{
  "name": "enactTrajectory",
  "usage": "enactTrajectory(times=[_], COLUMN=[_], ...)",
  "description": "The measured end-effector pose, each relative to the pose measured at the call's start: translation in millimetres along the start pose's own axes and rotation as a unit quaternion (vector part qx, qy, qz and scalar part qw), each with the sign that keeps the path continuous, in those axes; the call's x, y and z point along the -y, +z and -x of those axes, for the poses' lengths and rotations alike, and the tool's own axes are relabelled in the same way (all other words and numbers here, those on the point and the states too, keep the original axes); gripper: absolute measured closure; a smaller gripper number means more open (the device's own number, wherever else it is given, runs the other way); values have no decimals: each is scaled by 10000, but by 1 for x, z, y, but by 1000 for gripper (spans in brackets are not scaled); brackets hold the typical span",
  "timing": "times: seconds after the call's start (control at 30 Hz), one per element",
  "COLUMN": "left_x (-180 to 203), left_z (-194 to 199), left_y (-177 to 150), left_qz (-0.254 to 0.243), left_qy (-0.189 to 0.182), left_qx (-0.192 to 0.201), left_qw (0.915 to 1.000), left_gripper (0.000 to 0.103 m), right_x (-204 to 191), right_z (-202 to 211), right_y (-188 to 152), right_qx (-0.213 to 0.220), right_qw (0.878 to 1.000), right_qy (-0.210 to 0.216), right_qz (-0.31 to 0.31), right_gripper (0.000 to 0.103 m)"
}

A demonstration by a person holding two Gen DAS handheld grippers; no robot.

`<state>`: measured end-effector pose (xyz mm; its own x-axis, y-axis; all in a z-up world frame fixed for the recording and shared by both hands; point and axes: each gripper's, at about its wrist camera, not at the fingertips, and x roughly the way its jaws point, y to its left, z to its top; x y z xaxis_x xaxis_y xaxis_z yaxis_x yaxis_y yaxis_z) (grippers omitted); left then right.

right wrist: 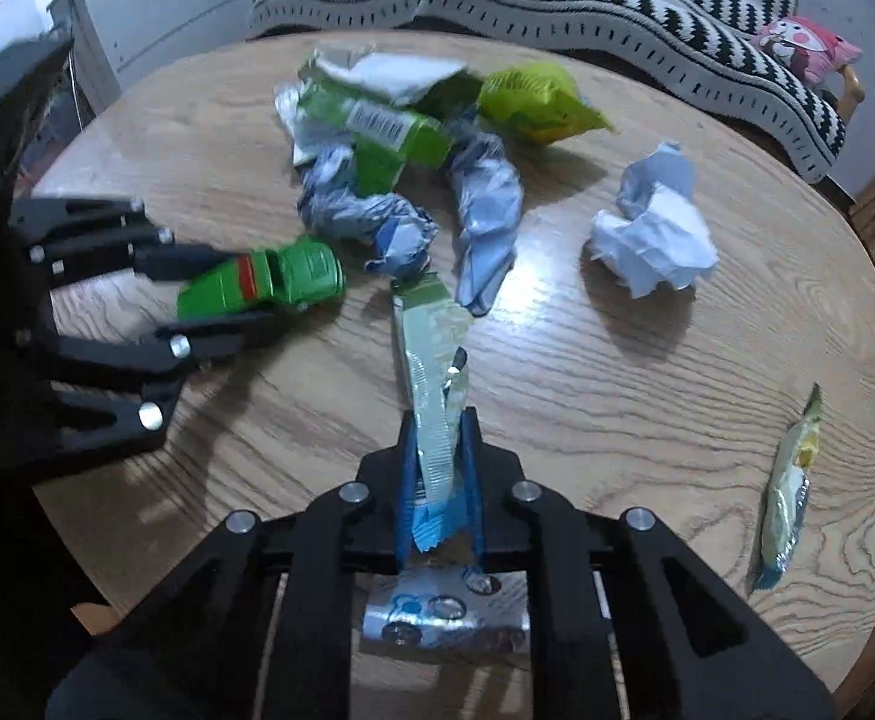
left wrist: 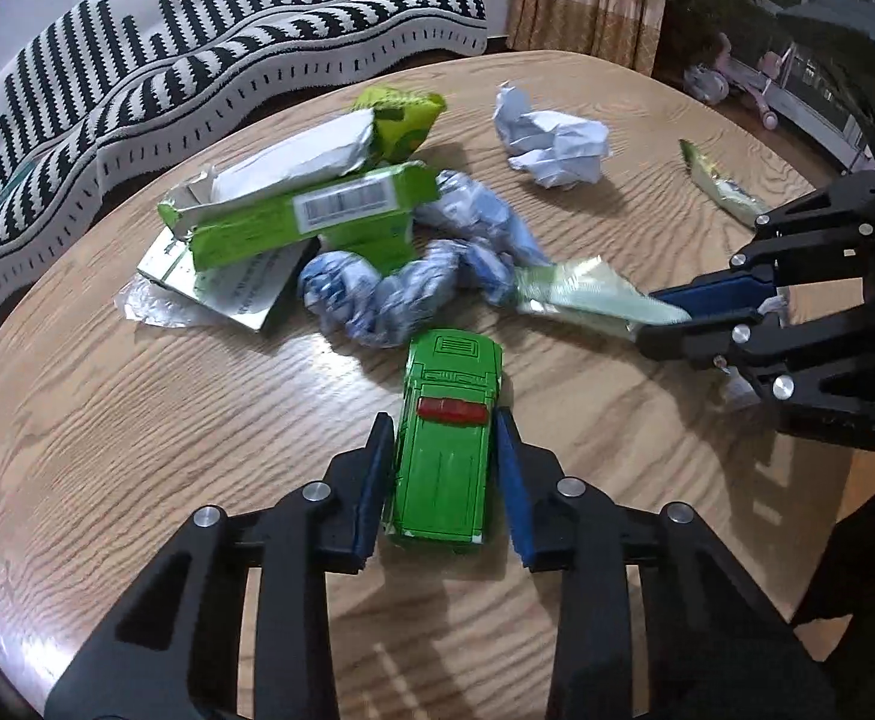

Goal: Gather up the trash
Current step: 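Grasp the green toy car with the left tool while the right grasps the foil wrapper, then carry the green toy car and foil wrapper to the black bin and open both tools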

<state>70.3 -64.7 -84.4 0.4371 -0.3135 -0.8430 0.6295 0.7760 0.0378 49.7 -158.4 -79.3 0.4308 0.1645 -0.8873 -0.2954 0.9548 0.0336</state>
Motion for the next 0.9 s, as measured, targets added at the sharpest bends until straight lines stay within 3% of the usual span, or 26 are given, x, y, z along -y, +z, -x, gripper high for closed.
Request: enactTrajectory(times=[0.27,0.37,0.53,0.73,0.9], left_x=[30,54,119,238,344], left_z=[40,48,47,29,-1], left_y=[21,36,73,108,121], left_qz=[103,48,-60,-578,-942], left_qy=[-175,-278,-748,-1291,-1835], left_qx=[503,737,970,1026,885], left_qw=[9985,9969,9924,9846,9745], left_gripper=[70,70,70,70,70], right_x=[42,71,133,218,282], right_z=[59,84,126,172,197], right_y=[-18,-34,-82,-177,-274], right_qx=[622,859,1189,1362,1278], right_qw=[9960,9911,9760,9404,8987], right_qy=[69,-33,-395,-1163,-1611], right_qz=[-639,-1012,-1782,-2891,-3874], right_gripper=[90,90,90,90,90])
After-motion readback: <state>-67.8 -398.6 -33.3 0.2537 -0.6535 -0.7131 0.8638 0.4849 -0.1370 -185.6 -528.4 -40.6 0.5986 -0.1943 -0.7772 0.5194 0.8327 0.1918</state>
